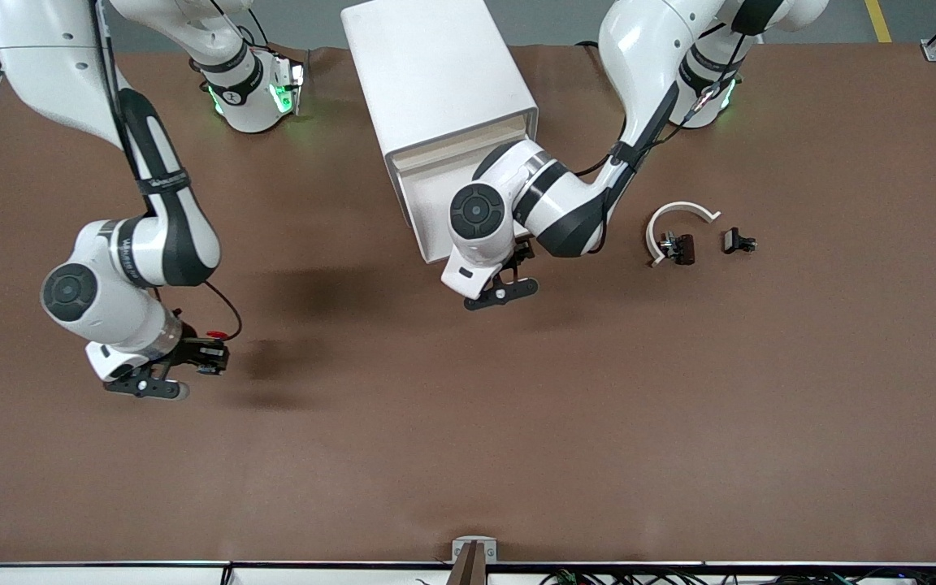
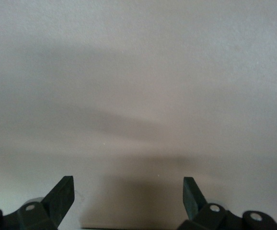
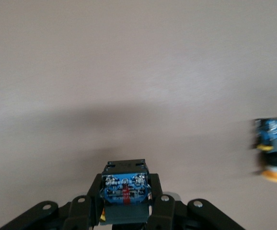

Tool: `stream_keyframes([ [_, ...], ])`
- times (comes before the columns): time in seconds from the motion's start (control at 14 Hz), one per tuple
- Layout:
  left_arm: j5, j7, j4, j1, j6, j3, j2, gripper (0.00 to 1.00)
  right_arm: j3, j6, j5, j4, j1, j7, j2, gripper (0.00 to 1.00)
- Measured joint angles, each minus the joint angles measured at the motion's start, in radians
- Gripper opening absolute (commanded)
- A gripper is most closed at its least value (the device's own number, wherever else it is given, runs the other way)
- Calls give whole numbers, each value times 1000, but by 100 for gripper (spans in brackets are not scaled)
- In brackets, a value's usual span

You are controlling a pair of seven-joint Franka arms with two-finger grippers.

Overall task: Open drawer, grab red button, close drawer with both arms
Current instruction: 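Carry the red button with the right gripper while the left gripper pushes the drawer, then set the red button beside the orange button while the left gripper closes the drawer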

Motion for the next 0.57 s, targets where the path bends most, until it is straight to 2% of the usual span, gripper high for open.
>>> stream_keyframes([
  [0.28,-44,-17,0,3,-16,-27,-1,100,1,164,0,-31,-78,-109,92,0],
  [0.57,-115,-17,0,10,-17,-27,-1,100,3,200,0,-24,-103,-136,140,0],
])
